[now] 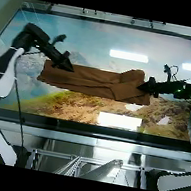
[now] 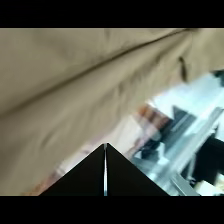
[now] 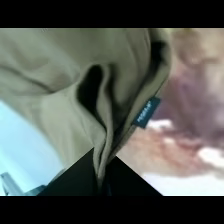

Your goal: Fold the shirts.

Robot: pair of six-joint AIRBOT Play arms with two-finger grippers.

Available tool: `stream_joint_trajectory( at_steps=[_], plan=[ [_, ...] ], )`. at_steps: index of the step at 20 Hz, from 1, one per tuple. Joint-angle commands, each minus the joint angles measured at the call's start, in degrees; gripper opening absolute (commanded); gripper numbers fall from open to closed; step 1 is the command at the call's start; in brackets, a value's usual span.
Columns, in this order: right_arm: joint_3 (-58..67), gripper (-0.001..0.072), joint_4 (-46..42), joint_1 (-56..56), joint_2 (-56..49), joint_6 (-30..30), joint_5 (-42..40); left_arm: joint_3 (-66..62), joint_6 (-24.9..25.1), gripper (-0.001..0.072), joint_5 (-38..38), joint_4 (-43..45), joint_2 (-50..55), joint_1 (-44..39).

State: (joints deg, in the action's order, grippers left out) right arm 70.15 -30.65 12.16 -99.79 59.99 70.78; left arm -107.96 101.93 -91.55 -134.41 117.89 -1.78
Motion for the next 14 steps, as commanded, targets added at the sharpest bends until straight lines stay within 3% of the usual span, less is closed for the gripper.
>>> stream_joint_trajectory(
  at_steps=[1,5,10,12,14],
  plan=[
    [0.59,0.0019,-0.66,4.31,4.17,0.09,6.05,-0.04,-1.77,0.0013,9.14,3.19,4.07,-11.06],
    [0.59,0.0019,-0.68,10.14,7.15,-0.26,13.7,-0.04,-2.67,0.0013,15.32,3.19,7.91,-21.77],
    [0.61,0.0019,-0.63,13.99,8.09,-1.27,19.67,-0.09,-3.85,0.0013,24.83,2.93,8.35,-29.11],
    [1.46,0.0019,-0.59,15.74,8.48,-1.25,21.38,-0.35,-4.59,0.0014,24.59,2.12,8.28,-30.34],
    [2.93,0.0019,1.46,16.37,9.55,-0.59,23.37,-3.91,-3.5,0.0015,18.8,-2.25,7.96,-30.23]
  ],
)
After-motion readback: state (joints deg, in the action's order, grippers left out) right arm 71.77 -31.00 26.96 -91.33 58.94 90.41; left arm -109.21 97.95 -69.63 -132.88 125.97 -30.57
